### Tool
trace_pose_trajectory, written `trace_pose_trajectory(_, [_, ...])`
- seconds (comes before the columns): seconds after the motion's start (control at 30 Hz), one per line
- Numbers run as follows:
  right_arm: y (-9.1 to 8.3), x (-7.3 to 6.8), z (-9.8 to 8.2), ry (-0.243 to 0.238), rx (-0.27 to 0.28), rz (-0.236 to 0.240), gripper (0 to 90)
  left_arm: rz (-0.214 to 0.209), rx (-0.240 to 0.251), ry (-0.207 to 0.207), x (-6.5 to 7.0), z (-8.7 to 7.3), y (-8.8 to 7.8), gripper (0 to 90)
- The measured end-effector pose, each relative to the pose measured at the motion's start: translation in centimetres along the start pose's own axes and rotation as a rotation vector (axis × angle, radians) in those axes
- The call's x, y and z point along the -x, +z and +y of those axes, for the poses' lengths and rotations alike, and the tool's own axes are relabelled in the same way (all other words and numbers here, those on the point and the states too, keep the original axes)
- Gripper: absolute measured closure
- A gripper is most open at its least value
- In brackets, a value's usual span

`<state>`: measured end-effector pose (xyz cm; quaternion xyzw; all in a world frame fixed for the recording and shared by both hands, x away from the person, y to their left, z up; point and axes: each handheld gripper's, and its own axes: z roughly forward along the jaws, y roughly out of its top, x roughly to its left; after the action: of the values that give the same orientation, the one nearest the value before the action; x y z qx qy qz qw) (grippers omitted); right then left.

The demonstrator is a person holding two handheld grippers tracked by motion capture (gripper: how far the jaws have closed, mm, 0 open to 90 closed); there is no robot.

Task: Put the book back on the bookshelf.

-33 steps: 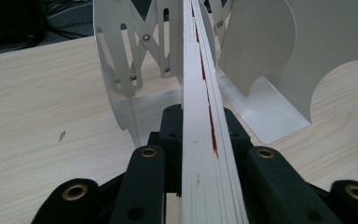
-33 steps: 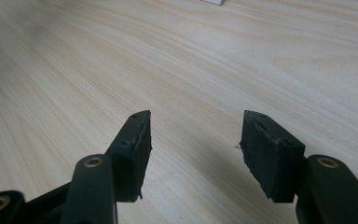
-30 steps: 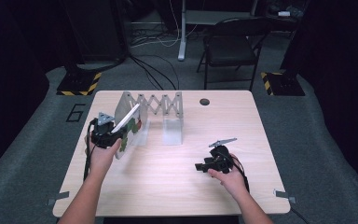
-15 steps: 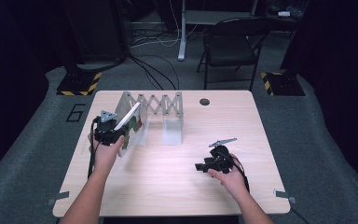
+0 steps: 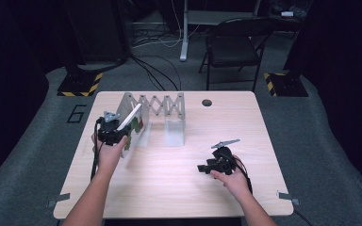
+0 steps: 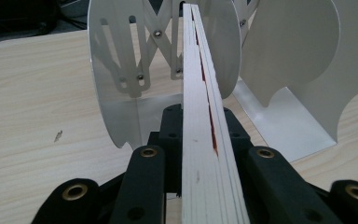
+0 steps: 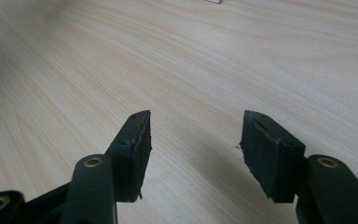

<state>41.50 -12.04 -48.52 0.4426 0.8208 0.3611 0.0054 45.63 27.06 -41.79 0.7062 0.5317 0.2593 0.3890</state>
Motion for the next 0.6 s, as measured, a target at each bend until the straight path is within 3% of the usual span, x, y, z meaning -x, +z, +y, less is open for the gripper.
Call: trace_pose_trajectory(0.6, [0.0, 0.0, 0.0, 0.014, 0.001, 0.000, 42.6, 0.024, 0.026, -0.013, 0.6, 0.1, 1.1, 75.5])
